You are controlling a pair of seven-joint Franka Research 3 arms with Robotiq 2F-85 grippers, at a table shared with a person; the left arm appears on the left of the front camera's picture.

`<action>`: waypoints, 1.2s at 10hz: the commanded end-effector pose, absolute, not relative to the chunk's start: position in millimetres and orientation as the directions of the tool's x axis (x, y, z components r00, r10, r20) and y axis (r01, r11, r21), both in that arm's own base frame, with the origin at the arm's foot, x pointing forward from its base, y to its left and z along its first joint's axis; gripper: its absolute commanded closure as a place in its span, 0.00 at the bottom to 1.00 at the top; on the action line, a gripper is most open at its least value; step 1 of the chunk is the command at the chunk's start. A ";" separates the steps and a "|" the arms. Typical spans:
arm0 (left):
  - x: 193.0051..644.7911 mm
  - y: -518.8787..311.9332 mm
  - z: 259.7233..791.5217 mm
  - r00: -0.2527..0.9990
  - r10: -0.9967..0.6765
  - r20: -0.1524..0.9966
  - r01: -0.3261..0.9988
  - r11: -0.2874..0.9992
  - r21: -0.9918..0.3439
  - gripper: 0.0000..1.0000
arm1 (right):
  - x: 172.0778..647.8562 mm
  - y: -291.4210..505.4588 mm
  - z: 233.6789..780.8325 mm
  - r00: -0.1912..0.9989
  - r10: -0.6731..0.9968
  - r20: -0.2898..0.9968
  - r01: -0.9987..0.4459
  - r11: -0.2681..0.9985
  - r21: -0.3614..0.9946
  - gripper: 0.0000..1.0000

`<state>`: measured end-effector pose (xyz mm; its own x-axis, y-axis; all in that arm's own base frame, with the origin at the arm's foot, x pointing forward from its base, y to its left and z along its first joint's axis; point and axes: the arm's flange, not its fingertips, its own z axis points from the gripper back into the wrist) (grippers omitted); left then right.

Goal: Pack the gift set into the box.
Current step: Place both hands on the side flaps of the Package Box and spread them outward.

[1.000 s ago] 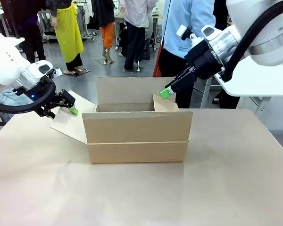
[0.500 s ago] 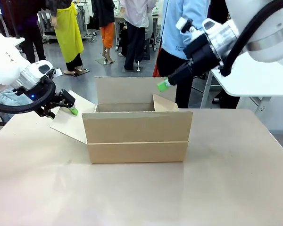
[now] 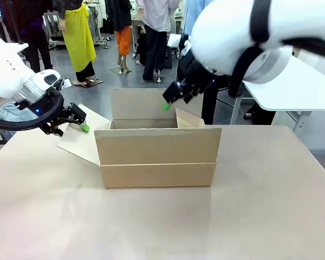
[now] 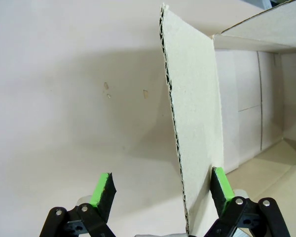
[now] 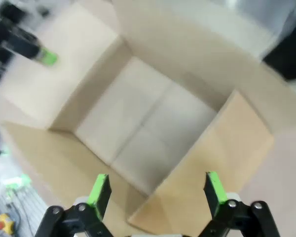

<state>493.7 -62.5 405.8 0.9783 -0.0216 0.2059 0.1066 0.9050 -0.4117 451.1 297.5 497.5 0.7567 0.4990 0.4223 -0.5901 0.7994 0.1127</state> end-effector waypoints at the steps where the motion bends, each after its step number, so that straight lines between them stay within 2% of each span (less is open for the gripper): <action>1: 490.6 -61.8 406.2 0.979 -0.016 0.203 0.098 0.912 -0.399 0.00 | 472.3 398.6 537.9 0.885 0.455 0.101 -0.459 0.888 0.028 0.00; 3: 490.6 -61.8 406.2 0.979 -0.016 0.203 0.098 0.912 -0.399 0.00 | 479.3 412.3 532.4 0.902 0.400 0.163 -0.404 0.915 -0.009 0.00; 4: 490.6 -61.8 406.2 0.979 -0.016 0.203 0.098 0.912 -0.399 0.00 | 484.7 403.8 531.0 0.851 0.505 0.144 -0.505 0.862 -0.036 0.00; 5: 490.6 -61.8 406.2 0.979 -0.016 0.203 0.098 0.912 -0.399 0.00 | 432.3 359.1 520.2 0.890 0.416 0.184 -0.411 0.909 -0.068 0.00; 6: 490.6 -61.8 406.2 0.979 -0.016 0.203 0.098 0.912 -0.399 0.00 | 441.1 377.6 522.0 0.885 0.437 0.161 -0.430 0.900 -0.077 0.00; 7: 490.6 -61.8 406.2 0.979 -0.016 0.203 0.098 0.912 -0.399 0.00 | 438.2 397.2 520.9 0.885 0.423 0.194 -0.392 0.903 -0.176 0.00; 8: 490.6 -61.8 406.2 0.979 -0.016 0.203 0.098 0.912 -0.399 0.00 | 442.8 409.6 514.3 0.898 0.382 0.220 -0.352 0.921 -0.165 0.00; 12: 490.6 -61.8 406.2 0.979 -0.016 0.203 0.098 0.912 -0.399 0.00 | 460.7 427.6 473.0 0.986 0.097 0.139 -0.063 0.971 -0.231 0.00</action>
